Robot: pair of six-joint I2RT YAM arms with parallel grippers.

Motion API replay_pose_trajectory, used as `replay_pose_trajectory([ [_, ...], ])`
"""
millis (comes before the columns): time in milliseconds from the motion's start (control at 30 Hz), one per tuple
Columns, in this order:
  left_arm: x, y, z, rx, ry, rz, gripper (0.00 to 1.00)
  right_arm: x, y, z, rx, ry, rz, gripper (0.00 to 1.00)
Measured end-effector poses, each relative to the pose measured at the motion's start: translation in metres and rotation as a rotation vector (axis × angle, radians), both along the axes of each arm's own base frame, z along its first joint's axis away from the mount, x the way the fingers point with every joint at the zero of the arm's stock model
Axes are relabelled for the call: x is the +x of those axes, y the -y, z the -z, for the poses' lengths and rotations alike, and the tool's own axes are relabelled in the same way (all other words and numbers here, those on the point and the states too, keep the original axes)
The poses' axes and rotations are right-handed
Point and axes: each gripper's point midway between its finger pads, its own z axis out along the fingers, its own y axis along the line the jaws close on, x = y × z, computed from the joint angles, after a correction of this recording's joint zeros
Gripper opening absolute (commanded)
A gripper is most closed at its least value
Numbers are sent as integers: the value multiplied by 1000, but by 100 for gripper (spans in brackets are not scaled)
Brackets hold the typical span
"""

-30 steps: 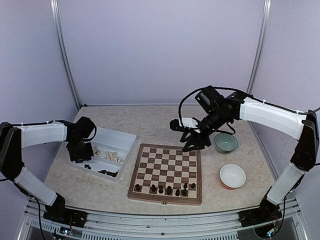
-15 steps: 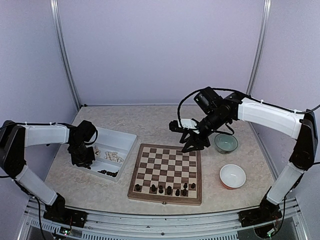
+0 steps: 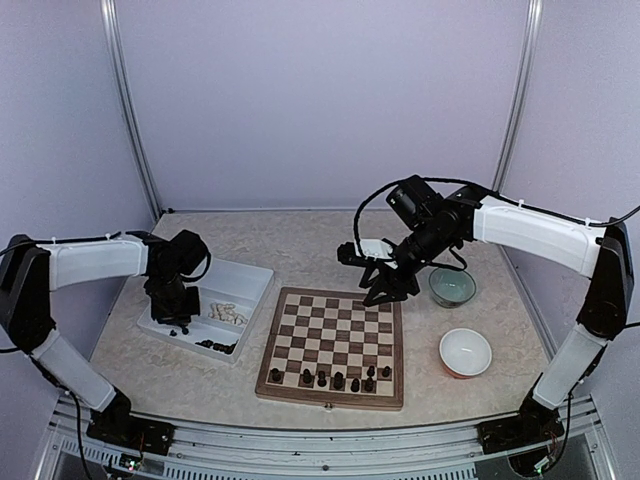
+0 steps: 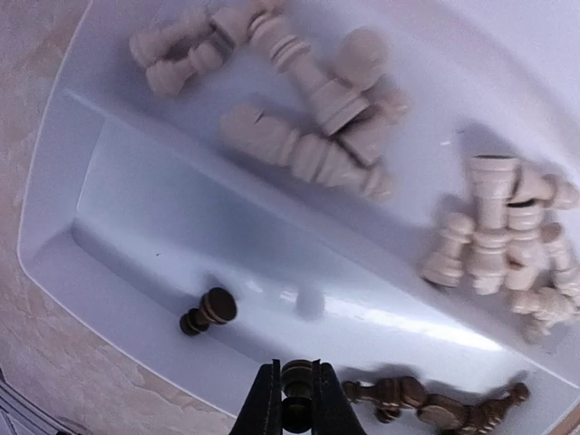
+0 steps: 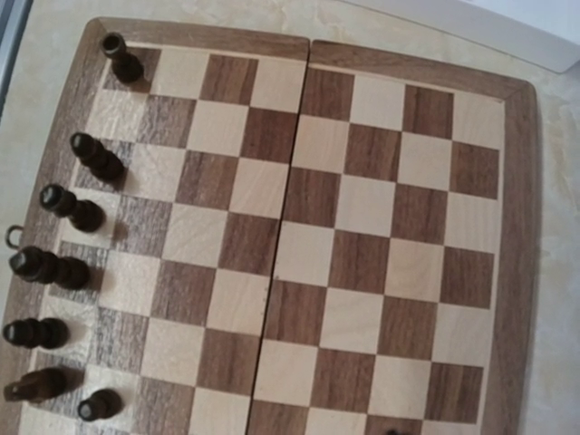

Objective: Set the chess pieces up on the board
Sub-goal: Pick up the pawn from the storage box, then place the pawn at h7.

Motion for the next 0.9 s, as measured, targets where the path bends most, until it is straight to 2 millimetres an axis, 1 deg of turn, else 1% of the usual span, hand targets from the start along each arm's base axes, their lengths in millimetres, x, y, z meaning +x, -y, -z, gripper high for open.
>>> replay_pose_trajectory([
  [33,5,7,-8,0,12,16,4,0,0,0,0,0,1,44],
  [200,34,51,-64,-50,131,97,3,1,0,0,-3,3,2,44],
  [267,38,68,-79,-67,156,134,3,1,0,0,-4,4,3,44],
  [333,39,90,-87,-87,164,185,3,1,1,0,-5,6,4,44],
  [367,38,101,-88,-96,160,209,3,1,1,1,-5,5,4,44],
  [467,31,143,-85,-134,123,315,3,1,1,1,-6,7,5,44],
  [567,21,181,-73,-164,69,415,3,2,1,2,-9,9,7,44],
  [633,11,201,-62,-178,24,475,3,1,2,5,-15,5,8,44],
  [667,6,209,-57,-183,1,498,3,1,3,7,-20,2,9,44],
  [767,-10,222,-42,-197,-63,547,3,0,5,11,-27,-3,10,44],
  [900,-23,232,-31,-210,-113,585,2,0,5,11,-30,-3,11,44],
])
